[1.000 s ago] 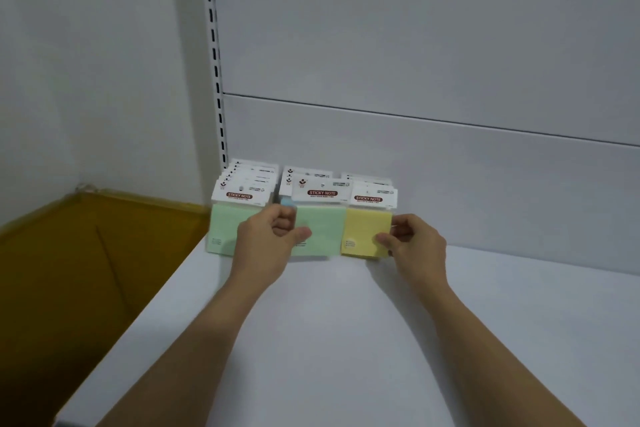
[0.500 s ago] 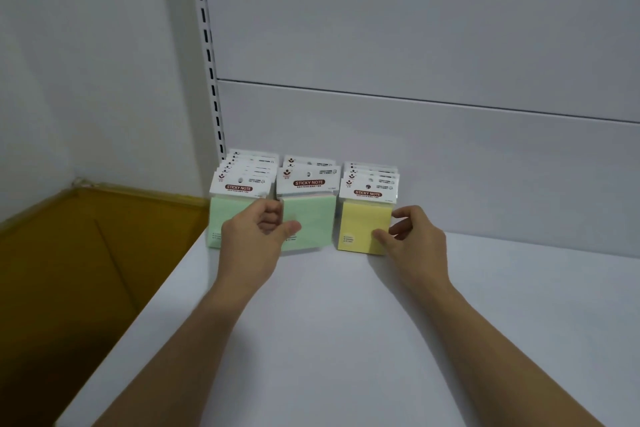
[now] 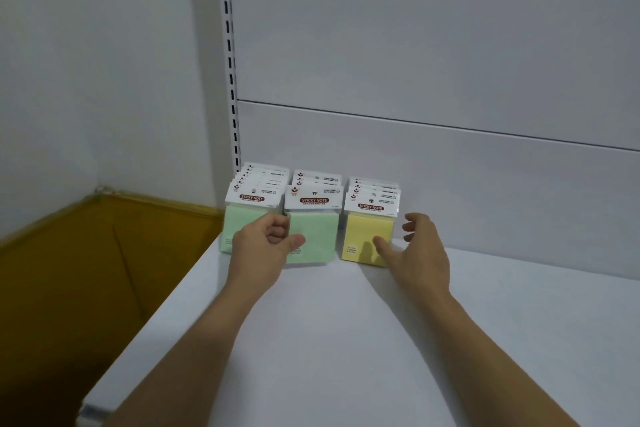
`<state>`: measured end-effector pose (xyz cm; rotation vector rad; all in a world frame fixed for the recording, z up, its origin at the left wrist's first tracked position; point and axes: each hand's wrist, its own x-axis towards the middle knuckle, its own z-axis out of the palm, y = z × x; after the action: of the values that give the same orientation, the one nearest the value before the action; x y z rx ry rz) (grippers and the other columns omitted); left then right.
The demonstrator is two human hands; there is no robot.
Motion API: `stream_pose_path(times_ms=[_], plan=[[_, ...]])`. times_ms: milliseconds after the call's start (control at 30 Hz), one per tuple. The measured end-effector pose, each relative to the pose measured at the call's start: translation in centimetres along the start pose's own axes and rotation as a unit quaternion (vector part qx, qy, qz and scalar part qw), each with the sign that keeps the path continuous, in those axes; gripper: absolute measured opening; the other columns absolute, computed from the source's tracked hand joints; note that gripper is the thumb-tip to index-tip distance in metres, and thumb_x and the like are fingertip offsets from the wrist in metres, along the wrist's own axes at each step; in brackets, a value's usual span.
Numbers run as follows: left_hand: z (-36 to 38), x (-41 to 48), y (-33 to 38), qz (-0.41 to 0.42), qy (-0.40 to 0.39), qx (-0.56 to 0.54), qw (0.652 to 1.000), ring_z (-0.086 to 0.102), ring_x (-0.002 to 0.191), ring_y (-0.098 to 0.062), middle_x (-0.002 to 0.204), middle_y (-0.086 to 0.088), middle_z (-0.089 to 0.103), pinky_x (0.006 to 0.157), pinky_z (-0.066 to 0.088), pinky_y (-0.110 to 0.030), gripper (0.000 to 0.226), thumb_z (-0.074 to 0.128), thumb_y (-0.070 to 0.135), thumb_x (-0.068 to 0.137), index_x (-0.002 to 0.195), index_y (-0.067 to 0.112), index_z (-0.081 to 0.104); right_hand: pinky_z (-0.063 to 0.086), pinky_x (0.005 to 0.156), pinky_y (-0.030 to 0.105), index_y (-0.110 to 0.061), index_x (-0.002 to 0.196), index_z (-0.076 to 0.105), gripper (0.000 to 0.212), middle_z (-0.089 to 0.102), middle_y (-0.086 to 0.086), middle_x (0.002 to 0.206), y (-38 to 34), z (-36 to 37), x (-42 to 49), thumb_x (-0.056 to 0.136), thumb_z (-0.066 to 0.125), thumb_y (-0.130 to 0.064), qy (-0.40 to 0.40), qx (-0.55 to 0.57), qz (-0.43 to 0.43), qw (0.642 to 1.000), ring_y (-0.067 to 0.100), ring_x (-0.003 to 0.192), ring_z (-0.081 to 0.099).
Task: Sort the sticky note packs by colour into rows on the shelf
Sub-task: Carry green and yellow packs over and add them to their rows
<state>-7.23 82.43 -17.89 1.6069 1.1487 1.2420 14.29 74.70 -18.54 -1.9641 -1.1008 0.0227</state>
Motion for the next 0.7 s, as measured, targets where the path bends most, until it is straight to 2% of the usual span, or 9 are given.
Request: stream_pose_path(times_ms=[133,267,367,467,567,633,700], plan=[[-1.0,0.4,0.6,0.002,0.005,-0.019,1.000,0.070,0.075,-0.023,0.084,-0.009,0.071,0.072,0.056,-0.030,0.028,0.082,0.005,0.070,0.094,0.008,0.069,0.041,0.098,0.035,-0.016,0.137,0.043,0.070,0.051,0.002,0.130,-2.1,-0.3,-0.9,0.077,0.074,-0.037,0.028,-0.036,-0.110,0.993,0.021,0.120,0.047],[-3.2,1.0,0.9,0.014,0.006,-0.017,1.000,0.069,0.073,-0.026,0.082,-0.011,0.071,0.072,0.056,-0.033,0.024,0.083,0.005,0.067,0.085,0.014,0.069,0.036,0.104,0.034,-0.014,0.140,0.040,0.074,0.050,0.005,0.136,-4.7,0.1,-1.7,0.078,0.072,-0.038,-0.002,-0.064,-0.171,0.983,0.024,0.124,0.044],[-5.4,1.6,0.4,0.013,0.020,-0.008,1.000,0.066,0.071,-0.023,0.080,-0.009,0.069,0.070,0.054,-0.031,0.025,0.083,0.004,0.067,0.080,0.018,0.067,0.033,0.105,0.032,-0.013,0.143,0.036,0.077,0.048,0.004,0.137,-6.7,0.8,-2.2,0.080,0.071,-0.039,-0.033,-0.073,-0.194,0.978,0.022,0.125,0.043],[-7.2,2.4,-0.7,0.000,0.030,0.004,1.000,0.067,0.070,-0.022,0.079,-0.007,0.070,0.073,0.057,-0.037,0.024,0.082,0.003,0.068,0.079,0.019,0.068,0.034,0.104,0.031,-0.016,0.143,0.034,0.075,0.049,0.002,0.134,-8.1,2.3,-3.0,0.081,0.069,-0.040,-0.070,-0.066,-0.208,0.973,0.020,0.123,0.044],[-7.8,3.2,-2.1,-0.016,0.012,0.033,0.999,0.067,0.070,-0.022,0.079,-0.007,0.071,0.079,0.058,-0.043,0.023,0.081,0.002,0.070,0.081,0.019,0.070,0.038,0.102,0.029,-0.024,0.141,0.035,0.073,0.051,-0.004,0.133,-8.0,4.4,-4.8,0.080,0.070,-0.040,-0.108,-0.026,-0.164,0.980,0.017,0.122,0.047],[-8.0,3.3,-3.0,-0.029,0.010,0.045,0.999,0.069,0.073,-0.022,0.081,-0.006,0.072,0.080,0.058,-0.045,0.021,0.081,0.004,0.071,0.086,0.016,0.071,0.034,0.105,0.028,-0.028,0.144,0.029,0.077,0.046,-0.007,0.139,-7.6,5.1,-6.0,0.080,0.068,-0.045,-0.141,-0.026,-0.141,0.980,0.015,0.127,0.042],[-8.0,3.4,-3.7,-0.030,0.030,0.053,0.998,0.069,0.075,-0.021,0.082,-0.004,0.072,0.079,0.058,-0.043,0.020,0.080,0.006,0.073,0.090,0.013,0.071,0.029,0.110,0.028,-0.028,0.148,0.021,0.082,0.037,-0.009,0.145,-7.3,5.3,-6.3,0.081,0.063,-0.052,-0.160,-0.071,-0.163,0.971,0.013,0.133,0.034]])
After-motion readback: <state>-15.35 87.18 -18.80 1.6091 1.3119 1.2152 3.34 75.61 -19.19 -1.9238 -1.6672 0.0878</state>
